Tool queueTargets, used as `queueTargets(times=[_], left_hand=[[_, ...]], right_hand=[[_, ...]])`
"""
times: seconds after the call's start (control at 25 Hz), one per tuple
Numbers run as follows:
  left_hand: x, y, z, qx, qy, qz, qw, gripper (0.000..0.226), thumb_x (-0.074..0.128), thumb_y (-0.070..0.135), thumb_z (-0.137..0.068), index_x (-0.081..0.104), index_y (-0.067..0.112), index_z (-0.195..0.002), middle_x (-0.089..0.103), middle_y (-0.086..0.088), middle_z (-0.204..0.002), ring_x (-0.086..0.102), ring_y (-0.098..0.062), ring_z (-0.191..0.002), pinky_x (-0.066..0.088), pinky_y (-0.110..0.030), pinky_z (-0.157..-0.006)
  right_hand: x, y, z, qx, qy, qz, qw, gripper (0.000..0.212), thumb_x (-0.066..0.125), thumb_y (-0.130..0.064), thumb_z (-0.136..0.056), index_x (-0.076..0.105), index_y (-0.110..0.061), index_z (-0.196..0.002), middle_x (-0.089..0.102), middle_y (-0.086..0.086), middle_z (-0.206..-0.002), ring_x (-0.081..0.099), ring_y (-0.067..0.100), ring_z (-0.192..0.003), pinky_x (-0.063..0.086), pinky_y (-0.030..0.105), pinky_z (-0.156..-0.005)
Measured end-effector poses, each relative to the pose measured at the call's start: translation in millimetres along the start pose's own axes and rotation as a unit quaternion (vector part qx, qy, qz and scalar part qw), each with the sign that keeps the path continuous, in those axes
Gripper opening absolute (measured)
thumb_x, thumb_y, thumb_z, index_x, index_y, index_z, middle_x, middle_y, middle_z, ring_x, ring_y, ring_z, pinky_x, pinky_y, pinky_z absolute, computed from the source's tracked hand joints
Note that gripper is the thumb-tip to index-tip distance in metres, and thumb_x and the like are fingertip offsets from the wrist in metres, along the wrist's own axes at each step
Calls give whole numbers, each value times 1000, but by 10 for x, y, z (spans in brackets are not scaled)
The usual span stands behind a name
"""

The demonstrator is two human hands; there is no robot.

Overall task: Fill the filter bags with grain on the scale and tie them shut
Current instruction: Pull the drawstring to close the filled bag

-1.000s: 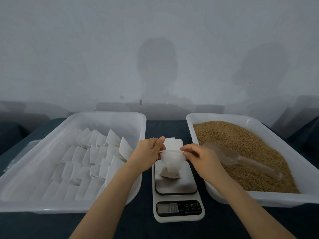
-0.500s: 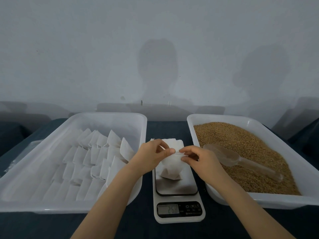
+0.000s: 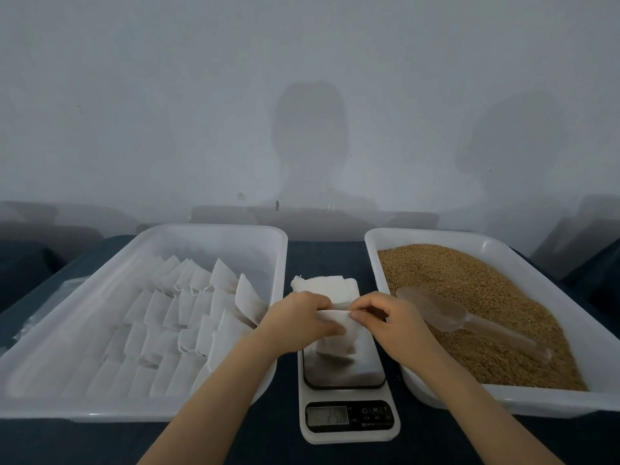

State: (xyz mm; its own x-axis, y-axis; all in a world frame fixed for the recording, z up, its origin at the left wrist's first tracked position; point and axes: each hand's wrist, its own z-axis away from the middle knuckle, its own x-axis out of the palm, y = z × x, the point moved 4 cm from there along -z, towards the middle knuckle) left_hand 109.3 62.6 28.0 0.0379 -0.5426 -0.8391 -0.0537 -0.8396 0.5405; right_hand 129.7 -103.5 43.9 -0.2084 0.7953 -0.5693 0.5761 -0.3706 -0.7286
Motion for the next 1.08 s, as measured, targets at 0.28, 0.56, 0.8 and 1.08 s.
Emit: queueTargets(times=[0.28,0.56,0.8,1.08], left_hand=[[-947,-379,-248,-117,200,145,962,21,64,26,-88,56,15,-72,61,-5,-68,63,-24,-66,58,-36,-65],[-1207,-1275,-727,-276,213,90,933,21,53,8,-92,59,-11,-97,67,-28,-92,69,-40,-77,58,-43,-74],[-692,-1610,-736,-324,42,145,934,10,61,2,-88,58,-8,-87,61,-22,-84,61,-32,-76,53,-38,-69],[-977,-1237,-706,-252,91,-304,914,25,47,10,-95,47,6,-120,61,-12,-119,60,-28,-110,49,-35,-87]], right_hand=[[-103,78,16,51,76,-56,994,16,51,-18,-94,63,-27,-98,67,-8,-81,61,-2,-74,45,8,-66],[-87,130,-15,54,99,-57,992,23,51,-10,-95,62,-30,-91,66,-6,-74,59,1,-66,44,8,-61],[-79,139,-42,50,93,-52,993,25,50,-11,-95,60,-34,-90,66,-9,-74,61,2,-68,45,9,-63],[-140,112,-12,51,140,-58,987,25,48,-10,-95,60,-32,-93,66,-6,-75,61,3,-68,45,11,-62]])
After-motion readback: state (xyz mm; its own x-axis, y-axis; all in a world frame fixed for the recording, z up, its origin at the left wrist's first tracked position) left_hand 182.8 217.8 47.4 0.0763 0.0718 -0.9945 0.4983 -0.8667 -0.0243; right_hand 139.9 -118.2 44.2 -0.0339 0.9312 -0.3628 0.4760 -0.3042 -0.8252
